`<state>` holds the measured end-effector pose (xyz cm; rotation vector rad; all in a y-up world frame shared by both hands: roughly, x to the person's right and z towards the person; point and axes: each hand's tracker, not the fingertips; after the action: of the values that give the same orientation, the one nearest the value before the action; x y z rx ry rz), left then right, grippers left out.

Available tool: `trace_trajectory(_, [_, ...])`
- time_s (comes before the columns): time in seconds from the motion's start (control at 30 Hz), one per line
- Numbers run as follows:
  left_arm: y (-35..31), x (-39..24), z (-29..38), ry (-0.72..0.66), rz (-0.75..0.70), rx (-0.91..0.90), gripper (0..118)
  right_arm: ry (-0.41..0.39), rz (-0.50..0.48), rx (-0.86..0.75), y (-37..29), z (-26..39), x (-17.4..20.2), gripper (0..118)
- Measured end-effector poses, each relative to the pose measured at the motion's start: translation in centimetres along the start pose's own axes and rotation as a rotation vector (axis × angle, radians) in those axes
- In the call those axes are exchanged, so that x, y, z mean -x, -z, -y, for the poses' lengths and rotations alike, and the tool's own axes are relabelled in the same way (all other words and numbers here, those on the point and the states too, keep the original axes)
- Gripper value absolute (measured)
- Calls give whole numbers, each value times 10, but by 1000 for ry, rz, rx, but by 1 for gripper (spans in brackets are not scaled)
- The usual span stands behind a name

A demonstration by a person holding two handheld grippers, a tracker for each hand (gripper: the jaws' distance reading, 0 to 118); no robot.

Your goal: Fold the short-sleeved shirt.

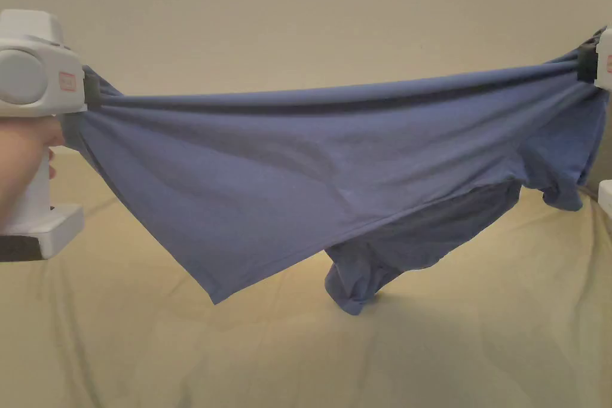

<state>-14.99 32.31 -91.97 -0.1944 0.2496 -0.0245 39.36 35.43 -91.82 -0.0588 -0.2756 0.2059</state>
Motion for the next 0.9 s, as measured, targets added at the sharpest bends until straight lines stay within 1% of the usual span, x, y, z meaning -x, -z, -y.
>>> trace_trajectory(0.03, [2, -1, 19, -6, -7, 18, 3, -20, -2, 14, -3, 19, 5, 5])
trace_trajectory(0.1, [3, -7, 62, -10, -23, 80, 3, -84, -2, 52, -8, 65, 10, 5])
trace_trajectory(0.13, [-3, -7, 82, -4, -3, 75, 3, -89, -3, 85, -12, 86, 11, 5])
trace_trajectory(0.17, [-9, -10, 104, 15, -6, 91, 3, -68, -21, 119, -22, 108, 11, 5])
trace_trajectory(0.2, [-18, -11, 126, 5, 2, 109, 3, -40, -42, 147, -32, 130, 8, 5])
trace_trajectory(0.27, [-38, -9, 161, 17, 38, 180, 3, -46, -63, 202, -54, 166, 0, 5])
trace_trajectory(0.3, [-51, -7, 178, 0, 48, 195, 3, -46, -77, 210, -76, 183, -4, 5])
trace_trajectory(0.4, [-97, 5, 216, 28, 89, 244, 3, -9, -132, 278, -133, 229, -25, 5])
trace_trajectory(0.43, [-113, 8, 226, 37, 89, 258, 3, -11, -139, 296, -154, 242, -31, 5])
trace_trajectory(0.47, [-131, 13, 236, 35, 101, 290, 3, -47, -146, 330, -177, 253, -38, 5])
trace_trajectory(0.53, [-160, 31, 253, 3, 140, 361, 3, -75, -159, 329, -222, 272, -54, 5])
trace_trajectory(0.6, [-200, 45, 268, -24, 201, 422, 3, -122, -189, 338, -267, 291, -74, 5])
trace_trajectory(0.63, [-218, 53, 273, -64, 212, 434, 3, -132, -189, 328, -291, 296, -80, 5])
trace_trajectory(0.67, [-240, 61, 277, -104, 206, 427, 3, -128, -191, 328, -314, 300, -89, 5])
trace_trajectory(0.73, [-270, 73, 287, -59, 219, 448, 3, -78, -211, 344, -354, 306, -105, 5])
trace_trajectory(0.87, [-318, 91, 307, 39, 271, 529, 3, -41, -233, 410, -413, 318, -127, 5])
trace_trajectory(0.9, [-322, 103, 302, -24, 290, 542, 3, -44, -230, 422, -424, 323, -129, 5])
